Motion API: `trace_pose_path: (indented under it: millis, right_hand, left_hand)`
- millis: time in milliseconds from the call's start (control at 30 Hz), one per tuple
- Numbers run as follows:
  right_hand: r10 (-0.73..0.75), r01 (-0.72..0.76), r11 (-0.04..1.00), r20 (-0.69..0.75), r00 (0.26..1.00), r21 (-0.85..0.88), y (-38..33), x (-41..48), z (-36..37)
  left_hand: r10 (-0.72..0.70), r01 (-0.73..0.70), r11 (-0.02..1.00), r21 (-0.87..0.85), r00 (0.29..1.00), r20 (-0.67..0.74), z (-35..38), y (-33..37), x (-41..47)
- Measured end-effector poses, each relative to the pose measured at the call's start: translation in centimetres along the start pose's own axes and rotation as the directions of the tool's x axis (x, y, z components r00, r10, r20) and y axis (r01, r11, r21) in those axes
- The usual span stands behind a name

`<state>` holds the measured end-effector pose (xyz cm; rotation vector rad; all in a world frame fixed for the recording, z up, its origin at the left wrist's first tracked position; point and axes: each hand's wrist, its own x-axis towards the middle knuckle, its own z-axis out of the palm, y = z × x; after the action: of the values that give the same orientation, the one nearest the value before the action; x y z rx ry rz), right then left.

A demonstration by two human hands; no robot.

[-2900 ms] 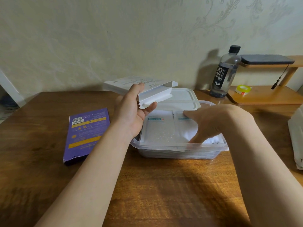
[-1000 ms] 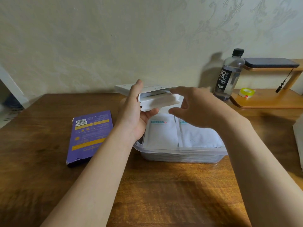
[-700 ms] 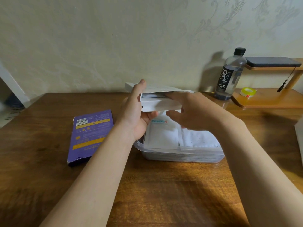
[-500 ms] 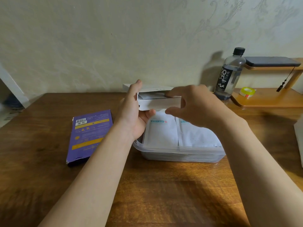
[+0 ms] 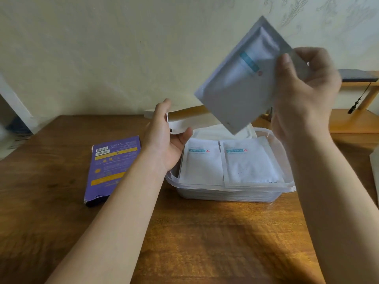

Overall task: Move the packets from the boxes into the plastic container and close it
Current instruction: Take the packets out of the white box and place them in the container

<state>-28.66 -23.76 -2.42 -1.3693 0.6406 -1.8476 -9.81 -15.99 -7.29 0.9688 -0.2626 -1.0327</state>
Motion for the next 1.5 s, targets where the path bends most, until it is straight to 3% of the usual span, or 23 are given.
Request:
trace_pose_path:
  millis: [100,233,367,533,633,733,800,933,1100,1300,1500]
  right_hand:
    - [0.168,-0.174,0.982,-0.073,0.983,-0.078,0.7,0.4,-0.9]
    - [0.396,-0.375,0.885,0.024,0.918,-0.277,1.9,1.0,-1.7]
    - [0.512,-0.382,0.779,0.150,0.846,-0.498,2.7,-0.1,-1.0]
    - [0.650,-0.437,0.694,0.235,0.723,-0.572,3.3,-2.1,0.6]
    - [0.677,-0.421,0.663,0.257,0.689,-0.619,4.1,-2.8,1.1]
    - [0.675,-0.342,0.655,0.318,0.665,-0.674,4.3,-3.0,1.3]
    - [0.672,-0.207,0.628,0.387,0.632,-0.751,4.0,-3.1,1.3]
    - [0.658,0.233,0.412,0.464,0.593,-0.881,2.6,-3.4,1.4]
    - [0.678,0.553,0.223,0.536,0.504,-0.803,2.2,-3.6,0.9]
    - [0.753,0.588,0.392,0.614,0.237,-0.707,1.6,-3.6,0.8]
    - [0.753,0.562,0.461,0.638,0.162,-0.687,2.8,-4.1,1.1]
  left_hand:
    - [0.016,-0.017,0.998,-0.062,1.000,-0.016,-0.1,-0.1,0.1]
    - [0.022,-0.025,0.989,-0.148,1.000,-0.020,-0.1,0.0,0.2]
    - [0.030,-0.023,0.977,-0.214,0.999,0.029,-0.2,0.1,0.2]
    - [0.065,-0.062,0.963,-0.261,0.998,0.005,-0.5,-0.1,0.6]
    - [0.085,-0.082,0.960,-0.268,0.996,-0.003,-0.4,-0.1,0.4]
    - [0.077,-0.074,0.963,-0.260,0.997,0.002,-0.4,-0.1,0.1]
    - [0.072,-0.071,0.966,-0.247,0.997,-0.002,-0.3,-0.2,0.0]
    - [0.074,-0.073,0.970,-0.231,0.997,-0.006,-0.2,-0.1,-0.2]
    - [0.070,-0.069,0.973,-0.219,0.998,-0.001,-0.2,-0.2,-0.5]
    - [0.077,-0.077,0.975,-0.208,0.997,-0.009,-0.2,-0.2,-0.5]
    - [0.080,-0.080,0.974,-0.211,0.997,-0.010,-0.1,-0.1,-0.5]
